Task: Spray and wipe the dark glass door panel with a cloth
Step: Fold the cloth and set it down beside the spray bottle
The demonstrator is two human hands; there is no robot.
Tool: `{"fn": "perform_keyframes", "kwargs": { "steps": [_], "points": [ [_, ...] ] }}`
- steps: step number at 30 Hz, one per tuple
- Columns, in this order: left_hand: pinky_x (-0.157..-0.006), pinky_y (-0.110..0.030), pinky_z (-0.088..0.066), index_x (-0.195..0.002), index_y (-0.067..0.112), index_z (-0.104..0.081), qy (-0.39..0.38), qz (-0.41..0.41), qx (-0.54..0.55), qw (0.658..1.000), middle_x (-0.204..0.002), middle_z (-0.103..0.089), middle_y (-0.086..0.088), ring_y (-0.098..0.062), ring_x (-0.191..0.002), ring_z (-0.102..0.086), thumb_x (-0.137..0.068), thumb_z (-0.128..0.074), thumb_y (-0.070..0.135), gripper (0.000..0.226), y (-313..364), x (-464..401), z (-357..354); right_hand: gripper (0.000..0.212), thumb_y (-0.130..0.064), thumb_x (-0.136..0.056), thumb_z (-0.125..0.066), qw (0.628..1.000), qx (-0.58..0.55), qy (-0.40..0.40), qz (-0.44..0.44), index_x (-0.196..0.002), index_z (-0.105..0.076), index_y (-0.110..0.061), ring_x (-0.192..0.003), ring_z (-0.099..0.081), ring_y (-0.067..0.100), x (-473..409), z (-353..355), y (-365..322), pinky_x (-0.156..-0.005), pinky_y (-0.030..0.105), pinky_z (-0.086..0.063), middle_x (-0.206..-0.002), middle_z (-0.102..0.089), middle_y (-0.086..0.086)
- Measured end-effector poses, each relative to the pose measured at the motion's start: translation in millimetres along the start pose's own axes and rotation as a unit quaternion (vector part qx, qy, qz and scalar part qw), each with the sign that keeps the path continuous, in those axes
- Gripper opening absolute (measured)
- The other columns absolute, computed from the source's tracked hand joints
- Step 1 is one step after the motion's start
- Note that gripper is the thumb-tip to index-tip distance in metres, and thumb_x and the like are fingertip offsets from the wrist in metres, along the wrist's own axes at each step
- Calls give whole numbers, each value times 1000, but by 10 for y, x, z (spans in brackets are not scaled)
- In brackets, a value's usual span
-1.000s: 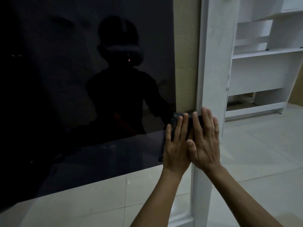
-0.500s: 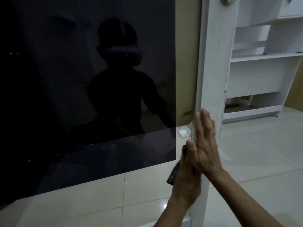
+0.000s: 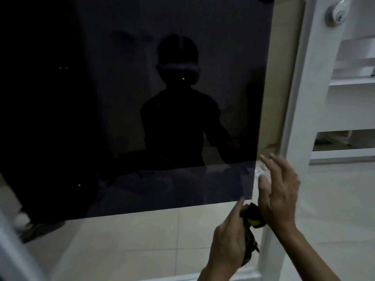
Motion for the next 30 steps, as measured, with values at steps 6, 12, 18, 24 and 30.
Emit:
{"fn": "perform_keyframes", "kwargs": {
  "steps": [6, 12, 18, 24, 30],
  "points": [
    [-98, -10, -45, -128, 47, -51, 161, 138, 130, 969, -122, -62, 35, 11, -119, -55, -110, -38, 20, 36, 108, 76, 1001, 36, -43, -101, -36, 957, -237, -111, -124, -119, -64, -28, -104, -63, 9, 348, -401, -698, -86, 37, -52, -111, -66, -11],
    [-93, -37, -55, -120, 26, -66, 261, 225, 291, 893, -114, -73, -3, -21, -109, -69, -108, -40, 24, 28, 122, 223, 1897, 23, -38, -98, -66, 847, -396, -313, -168, -115, -66, -23, -97, -71, 14, 470, -852, -1517, -84, 35, -58, -105, -73, -3],
    [-86, -32, -58, -112, 19, -66, 236, 183, 156, 941, -106, -75, 0, -15, -102, -72, -79, -76, 60, 53, 170, 583, 2839, 11, -25, -97, -69, 818, -432, -367, -97, -95, -65, -15, -79, -65, 17, 535, -1287, -2228, -69, 36, -53, -86, -67, -1],
    [-80, -40, -62, -99, 14, -71, 229, 264, 12, 937, -88, -76, -1, -21, -89, -74, -96, -67, 18, 6, -84, 1020, 3595, 9, -22, -94, -73, 791, -460, -395, -78, -90, -66, -17, -83, -68, 14, 639, -1708, -2769, -73, 38, -54, -85, -70, -3],
    [-64, -31, -57, -102, 12, -73, 312, 300, 20, 901, -85, -77, -5, -19, -79, -73, -101, -58, 24, 20, -298, 1741, 3970, 16, -20, -94, -71, 620, -560, -485, -256, -103, -70, -6, -85, -70, 11, 1288, -2155, -3174, -73, 23, -56, -92, -76, 3]
  ]
}}
Point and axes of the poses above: each hand's wrist, its own x-axis away from the middle knuckle, its own z-axis out of the back of the hand, y = z × x, the point moved 3 cm from there along -x, towards the middle knuckle
